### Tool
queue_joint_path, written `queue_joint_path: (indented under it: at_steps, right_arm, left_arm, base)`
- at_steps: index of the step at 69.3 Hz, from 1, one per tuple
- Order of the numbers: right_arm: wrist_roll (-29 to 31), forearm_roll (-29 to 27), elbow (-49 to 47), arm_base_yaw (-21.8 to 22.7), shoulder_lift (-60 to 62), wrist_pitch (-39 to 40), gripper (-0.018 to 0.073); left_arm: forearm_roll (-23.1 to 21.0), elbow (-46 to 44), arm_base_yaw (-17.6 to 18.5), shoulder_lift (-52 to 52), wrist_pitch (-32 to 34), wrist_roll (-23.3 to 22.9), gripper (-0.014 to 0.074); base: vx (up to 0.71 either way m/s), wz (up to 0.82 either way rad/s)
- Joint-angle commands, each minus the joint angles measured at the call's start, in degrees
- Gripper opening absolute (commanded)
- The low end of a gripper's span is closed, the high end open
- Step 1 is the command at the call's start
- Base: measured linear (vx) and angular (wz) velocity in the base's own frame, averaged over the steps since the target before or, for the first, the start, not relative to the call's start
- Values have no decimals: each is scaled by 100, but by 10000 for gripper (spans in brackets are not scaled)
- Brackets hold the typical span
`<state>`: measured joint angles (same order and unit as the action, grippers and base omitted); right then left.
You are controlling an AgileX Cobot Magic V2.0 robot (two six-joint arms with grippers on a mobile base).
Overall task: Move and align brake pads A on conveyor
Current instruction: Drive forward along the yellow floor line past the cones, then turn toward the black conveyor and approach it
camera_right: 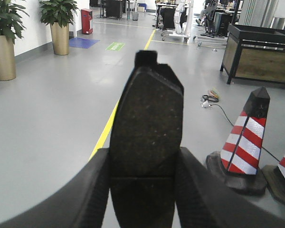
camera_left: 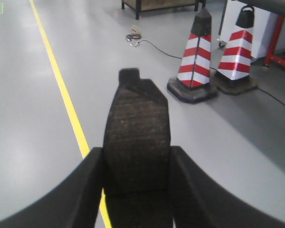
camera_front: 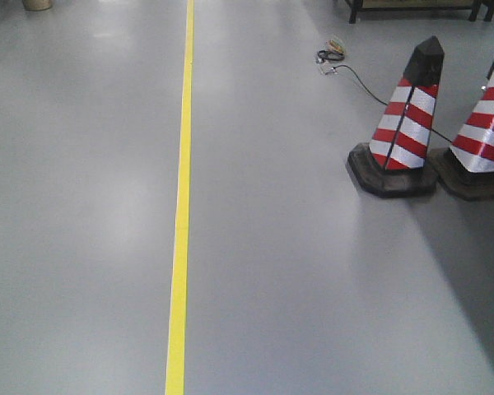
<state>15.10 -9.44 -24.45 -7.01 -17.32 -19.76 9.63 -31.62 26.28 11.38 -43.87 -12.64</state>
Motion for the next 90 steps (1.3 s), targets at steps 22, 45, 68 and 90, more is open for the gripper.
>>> queue_joint_path:
  at_steps: [22, 45, 68, 90]
  right_arm:
    - [35, -22, -175, -3, -51, 556, -2]
    - [35, -22, -175, -3, -51, 556, -2]
    - [35, -22, -175, -3, -51, 556, -2]
    - [35, -22, -175, -3, -72, 556, -2]
  left_arm:
    - [36, -147, 18, 83, 551, 0, -6]
    - [36, -147, 18, 83, 546, 0, -6]
    - [36, -147, 18, 83, 551, 0, -6]
    - [36, -147, 18, 83, 551, 0, -6]
  base:
    - [74, 10]
    - [70, 11]
    - [61, -4]
    - [48, -11]
